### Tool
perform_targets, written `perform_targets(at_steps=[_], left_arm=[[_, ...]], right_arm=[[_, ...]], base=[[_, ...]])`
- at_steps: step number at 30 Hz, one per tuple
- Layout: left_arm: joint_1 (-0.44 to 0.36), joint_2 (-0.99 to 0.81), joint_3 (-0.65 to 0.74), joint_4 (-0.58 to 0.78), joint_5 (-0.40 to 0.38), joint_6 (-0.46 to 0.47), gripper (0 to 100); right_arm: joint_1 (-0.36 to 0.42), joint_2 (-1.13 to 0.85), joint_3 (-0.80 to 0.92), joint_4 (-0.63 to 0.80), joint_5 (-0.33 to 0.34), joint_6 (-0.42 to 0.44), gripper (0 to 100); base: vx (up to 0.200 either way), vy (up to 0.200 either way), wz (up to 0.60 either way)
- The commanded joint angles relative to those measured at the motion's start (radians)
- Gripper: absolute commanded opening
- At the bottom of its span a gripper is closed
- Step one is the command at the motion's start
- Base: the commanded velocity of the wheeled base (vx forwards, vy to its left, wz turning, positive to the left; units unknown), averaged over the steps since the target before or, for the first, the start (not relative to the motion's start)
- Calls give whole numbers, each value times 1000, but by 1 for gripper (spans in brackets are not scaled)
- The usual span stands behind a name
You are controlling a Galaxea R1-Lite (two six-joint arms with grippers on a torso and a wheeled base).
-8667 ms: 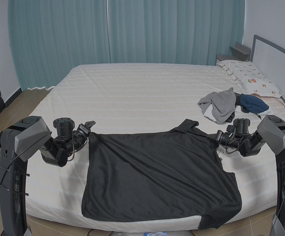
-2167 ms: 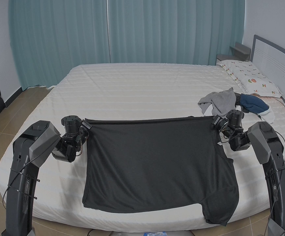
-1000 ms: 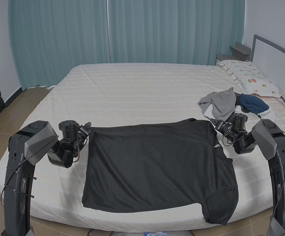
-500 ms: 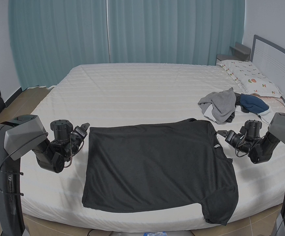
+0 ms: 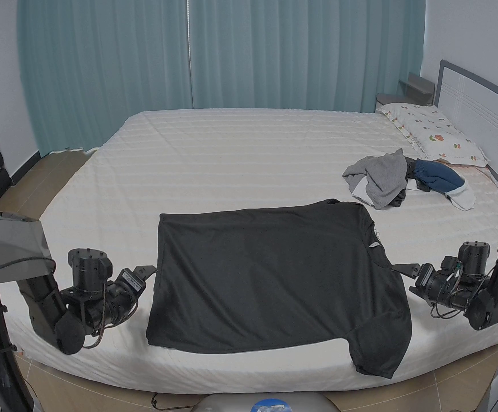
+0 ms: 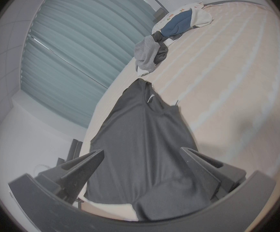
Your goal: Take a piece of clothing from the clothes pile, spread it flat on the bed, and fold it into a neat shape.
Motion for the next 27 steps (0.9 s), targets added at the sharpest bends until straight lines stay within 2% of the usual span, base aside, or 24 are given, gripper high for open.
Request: perform_targets(at_steps=[1,7,23,27], left_arm=[[-38,-40,91,-64,-13,-26,100],[-38,-36,83,-70,-14,-38,100],[-63,-24,89,-70,-14,-47,100],[-61,-24,92,-70,-7,-41,100]], right_arm=[[-5,-55,93,-51,29,23,100],[-3,-52,92,-51,29,23,100],[1,-41,89,-52,20,20,100],[4,-39,89,-51,16,17,100]], base=[[0,0,0],[0,0,0],[0,-200,0],[0,0,0]])
